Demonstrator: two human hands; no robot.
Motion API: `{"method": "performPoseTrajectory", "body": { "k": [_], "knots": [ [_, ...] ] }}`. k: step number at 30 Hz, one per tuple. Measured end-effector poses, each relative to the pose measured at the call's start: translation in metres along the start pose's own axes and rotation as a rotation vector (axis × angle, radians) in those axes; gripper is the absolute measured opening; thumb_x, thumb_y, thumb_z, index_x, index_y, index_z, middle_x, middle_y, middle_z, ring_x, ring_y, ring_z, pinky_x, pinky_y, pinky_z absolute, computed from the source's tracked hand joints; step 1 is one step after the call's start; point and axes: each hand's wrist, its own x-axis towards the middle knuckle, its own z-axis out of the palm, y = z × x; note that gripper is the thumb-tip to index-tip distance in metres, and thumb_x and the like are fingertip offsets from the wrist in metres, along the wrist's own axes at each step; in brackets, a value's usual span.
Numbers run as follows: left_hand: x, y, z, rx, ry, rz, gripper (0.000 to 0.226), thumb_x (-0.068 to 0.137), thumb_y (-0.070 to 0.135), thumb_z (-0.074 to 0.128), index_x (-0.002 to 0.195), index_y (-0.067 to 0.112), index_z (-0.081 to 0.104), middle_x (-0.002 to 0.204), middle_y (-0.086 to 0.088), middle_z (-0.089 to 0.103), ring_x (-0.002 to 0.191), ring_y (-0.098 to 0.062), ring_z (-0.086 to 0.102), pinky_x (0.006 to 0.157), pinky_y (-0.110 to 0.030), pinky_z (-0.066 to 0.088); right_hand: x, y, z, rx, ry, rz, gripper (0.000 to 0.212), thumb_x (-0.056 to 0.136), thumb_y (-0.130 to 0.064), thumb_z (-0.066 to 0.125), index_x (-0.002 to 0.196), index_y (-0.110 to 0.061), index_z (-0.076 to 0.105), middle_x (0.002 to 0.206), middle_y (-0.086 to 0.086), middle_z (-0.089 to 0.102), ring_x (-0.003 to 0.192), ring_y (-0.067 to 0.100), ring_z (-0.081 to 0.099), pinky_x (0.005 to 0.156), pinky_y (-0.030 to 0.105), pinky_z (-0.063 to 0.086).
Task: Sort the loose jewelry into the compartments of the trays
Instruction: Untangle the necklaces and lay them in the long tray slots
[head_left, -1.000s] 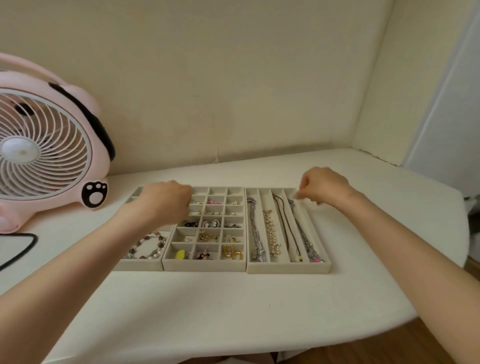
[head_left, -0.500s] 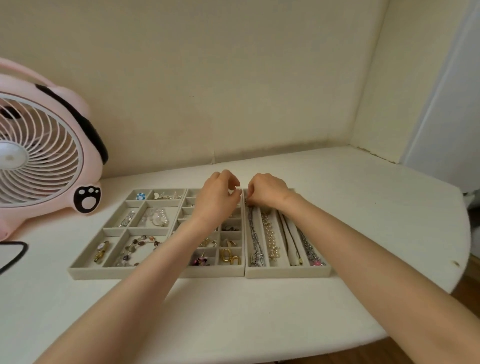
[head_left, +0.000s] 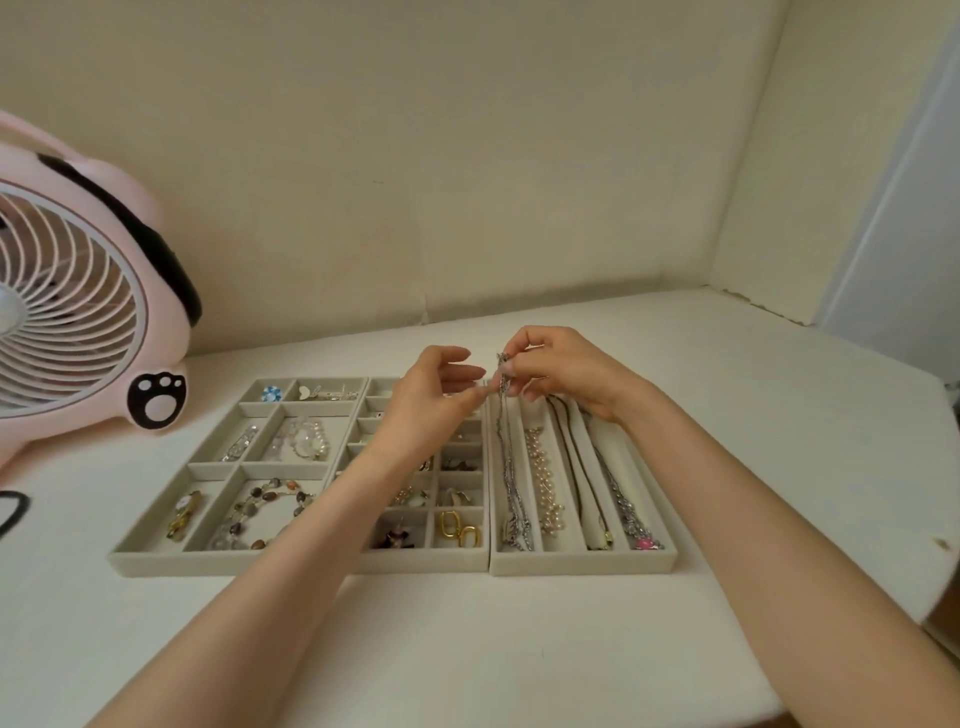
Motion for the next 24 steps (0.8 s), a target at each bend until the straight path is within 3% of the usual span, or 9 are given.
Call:
{"method": "performPoseTrajectory", "body": {
  "k": [3, 8, 10, 13, 17, 20, 24],
  "knots": [
    [-0.003, 0.003, 0.001, -0.076, -0.081, -0.055, 0.045, 0.085, 0.015, 0.066, 0.125, 0.016, 0.046, 0.109, 0.002, 0.066, 0.097, -0.004, 0.062, 0.072, -0.014, 0.046, -0.005, -0.004, 0.0, 0.125, -0.036, -0.074, 0.011, 0.088, -0.002, 0.057, 0.084, -0.012, 0.054, 0.078, 0.011, 0.071, 0.069, 0.014, 0.061, 0.06, 0.023, 0.046],
    [-0.007, 0.005, 0.001, -0.102, -0.145, -0.051, 0.033, 0.083, 0.016, 0.068, 0.114, 0.018, 0.056, 0.093, 0.002, 0.07, 0.09, -0.008, 0.065, 0.073, -0.02, 0.048, -0.012, -0.009, 0.0, 0.244, -0.063, -0.14, 0.008, 0.088, -0.002, 0.058, 0.091, -0.01, 0.06, 0.075, 0.01, 0.068, 0.07, 0.018, 0.063, 0.062, 0.025, 0.05],
    [-0.007, 0.006, 0.001, -0.099, -0.136, -0.032, 0.02, 0.084, 0.014, 0.067, 0.103, 0.016, 0.062, 0.089, -0.004, 0.067, 0.086, -0.013, 0.064, 0.079, -0.029, 0.052, -0.014, -0.009, 0.0, 0.253, -0.08, -0.154, 0.012, 0.088, -0.002, 0.058, 0.098, -0.009, 0.062, 0.079, 0.01, 0.069, 0.073, 0.017, 0.065, 0.064, 0.025, 0.052],
    [-0.009, 0.006, 0.001, -0.083, -0.134, -0.011, 0.006, 0.087, 0.012, 0.063, 0.091, 0.015, 0.065, 0.092, -0.01, 0.068, 0.088, -0.017, 0.065, 0.085, -0.029, 0.051, -0.015, -0.01, 0.0, 0.248, -0.088, -0.157, 0.021, 0.087, -0.001, 0.059, 0.105, -0.009, 0.064, 0.085, 0.009, 0.071, 0.076, 0.016, 0.066, 0.065, 0.023, 0.053],
    [-0.009, 0.007, 0.001, -0.084, -0.133, -0.011, 0.005, 0.089, 0.013, 0.06, 0.09, 0.014, 0.064, 0.096, -0.01, 0.069, 0.092, -0.018, 0.066, 0.089, -0.031, 0.051, -0.015, -0.01, 0.0, 0.241, -0.074, -0.164, 0.028, 0.083, 0.002, 0.063, 0.109, -0.006, 0.064, 0.095, 0.011, 0.072, 0.08, 0.016, 0.067, 0.067, 0.022, 0.054],
    [-0.008, 0.007, 0.002, -0.175, -0.145, -0.045, 0.01, 0.088, 0.012, 0.061, 0.097, 0.013, 0.06, 0.096, -0.001, 0.071, 0.09, -0.011, 0.068, 0.086, -0.029, 0.052, -0.015, -0.011, 0.0, 0.236, -0.048, -0.183, 0.028, 0.083, 0.003, 0.062, 0.11, -0.004, 0.064, 0.101, 0.015, 0.071, 0.083, 0.018, 0.067, 0.068, 0.022, 0.054],
    [-0.008, 0.006, 0.002, -0.227, -0.139, -0.046, 0.016, 0.085, 0.014, 0.064, 0.099, 0.008, 0.059, 0.088, 0.0, 0.07, 0.081, -0.008, 0.069, 0.077, -0.022, 0.051, -0.016, -0.012, 0.002, 0.193, -0.021, -0.201, 0.022, 0.085, -0.003, 0.063, 0.105, -0.009, 0.066, 0.093, 0.007, 0.074, 0.083, 0.016, 0.068, 0.068, 0.021, 0.053]
  ]
}}
